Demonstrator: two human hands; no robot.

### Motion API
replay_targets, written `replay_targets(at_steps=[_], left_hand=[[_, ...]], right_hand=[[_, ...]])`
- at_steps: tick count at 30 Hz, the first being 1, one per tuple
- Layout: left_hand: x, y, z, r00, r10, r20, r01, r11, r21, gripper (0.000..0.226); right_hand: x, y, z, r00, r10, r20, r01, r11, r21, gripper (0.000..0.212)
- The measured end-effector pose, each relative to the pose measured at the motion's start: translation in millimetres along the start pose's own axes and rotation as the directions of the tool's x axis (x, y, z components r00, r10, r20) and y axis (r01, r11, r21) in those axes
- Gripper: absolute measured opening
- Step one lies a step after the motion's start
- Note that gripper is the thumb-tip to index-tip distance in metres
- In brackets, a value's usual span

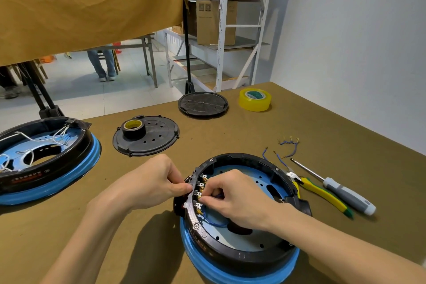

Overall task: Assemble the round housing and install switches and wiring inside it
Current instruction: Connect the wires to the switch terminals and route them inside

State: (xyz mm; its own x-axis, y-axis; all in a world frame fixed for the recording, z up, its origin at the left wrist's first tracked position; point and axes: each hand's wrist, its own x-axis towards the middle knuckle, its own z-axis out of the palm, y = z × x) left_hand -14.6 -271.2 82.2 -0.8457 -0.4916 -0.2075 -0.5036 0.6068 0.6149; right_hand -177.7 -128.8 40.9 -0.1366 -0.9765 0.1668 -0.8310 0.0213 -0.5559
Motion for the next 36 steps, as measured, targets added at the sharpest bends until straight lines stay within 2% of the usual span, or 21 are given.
replay_targets(at_steps=[13,17,21,26,33,36], left_hand=[[0.1,-1.7,-0.2,1.0,0.016,0.009,-0.016,1.0,0.018,0.04],[-1.2,-0.7,-0.9,0.999,0.024,0.023,-0.025,0.999,0.027,0.048],[-1.9,1.1,-1.3,0.999,0.032,0.028,-0.033,0.999,0.036,0.052],[-1.2,-0.1,0.5,0.999,0.029,0.014,-0.03,0.999,0.031,0.046],[-4.9,0.8,1.7,1.0,0.006,0.012,-0.006,1.0,0.011,0.049],[-6.0,3.5,5.4,1.0,-0.004,-0.02,0.004,1.0,0.009,0.043]], right_hand=[[-1.2,-0.8,1.6,0.999,0.052,-0.008,-0.052,0.998,0.034,0.016],[-1.9,-1.7,4.6,0.999,0.021,-0.029,-0.023,0.998,-0.062,0.016],[-0.2,-1.2,1.4,0.999,0.046,0.011,-0.046,0.997,0.053,0.016],[-0.3,0.3,2.0,1.0,0.031,0.001,-0.031,0.999,0.032,0.017],[-1.4,-2.2,2.7,1.0,0.022,-0.021,-0.022,0.999,-0.037,0.016],[-1.3,-1.8,1.4,0.999,0.031,-0.014,-0.03,0.999,0.019,0.015]])
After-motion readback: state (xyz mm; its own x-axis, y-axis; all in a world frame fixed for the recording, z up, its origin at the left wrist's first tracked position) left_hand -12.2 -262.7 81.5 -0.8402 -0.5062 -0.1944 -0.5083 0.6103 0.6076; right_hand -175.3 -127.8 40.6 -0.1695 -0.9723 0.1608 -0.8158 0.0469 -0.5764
